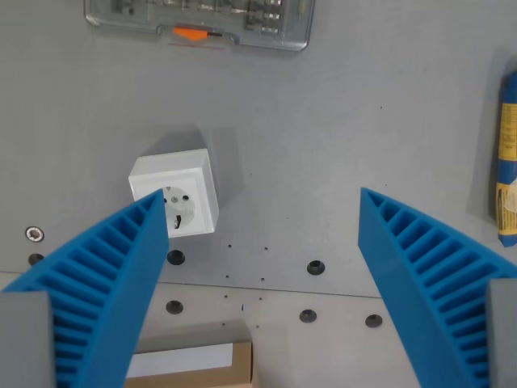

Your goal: Move above the white socket

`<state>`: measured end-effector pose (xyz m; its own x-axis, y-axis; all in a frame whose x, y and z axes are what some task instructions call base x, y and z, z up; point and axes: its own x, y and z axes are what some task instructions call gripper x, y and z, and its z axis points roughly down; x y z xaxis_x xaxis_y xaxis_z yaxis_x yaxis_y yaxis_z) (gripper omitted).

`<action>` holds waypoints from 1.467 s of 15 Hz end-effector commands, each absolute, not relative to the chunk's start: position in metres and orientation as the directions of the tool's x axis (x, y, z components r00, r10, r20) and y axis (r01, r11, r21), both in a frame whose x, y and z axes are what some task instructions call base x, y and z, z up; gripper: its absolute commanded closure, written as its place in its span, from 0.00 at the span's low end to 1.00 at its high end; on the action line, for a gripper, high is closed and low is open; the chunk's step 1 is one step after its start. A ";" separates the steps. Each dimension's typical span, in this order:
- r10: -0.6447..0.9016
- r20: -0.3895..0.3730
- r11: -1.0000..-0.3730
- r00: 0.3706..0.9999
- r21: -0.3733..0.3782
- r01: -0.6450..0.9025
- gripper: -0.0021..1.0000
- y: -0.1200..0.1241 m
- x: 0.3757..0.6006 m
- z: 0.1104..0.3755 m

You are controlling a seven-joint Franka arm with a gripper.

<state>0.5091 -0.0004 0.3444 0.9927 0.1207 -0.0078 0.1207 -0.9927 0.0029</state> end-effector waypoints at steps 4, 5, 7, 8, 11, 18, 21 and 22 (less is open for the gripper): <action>0.122 -0.004 -0.993 0.993 0.003 0.122 0.00 0.000 0.509 0.346; 0.122 -0.004 -0.992 0.992 0.003 0.122 0.00 0.000 0.509 0.346; 0.124 -0.004 -0.992 0.992 0.004 0.124 0.00 0.000 0.508 0.345; 0.126 -0.003 -0.992 0.992 0.004 0.126 0.00 0.000 0.508 0.344; 0.131 0.002 -0.991 0.991 0.005 0.131 0.00 0.001 0.506 0.341; 0.148 0.043 -0.989 0.988 0.015 0.147 0.00 0.008 0.497 0.325; 0.157 0.064 -0.988 0.985 0.020 0.156 0.00 0.012 0.492 0.313; 0.159 0.069 -0.987 0.985 0.021 0.158 0.00 0.013 0.490 0.309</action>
<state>0.4977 0.0089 0.3156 0.9896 0.1387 -0.0392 0.1388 -0.9903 0.0000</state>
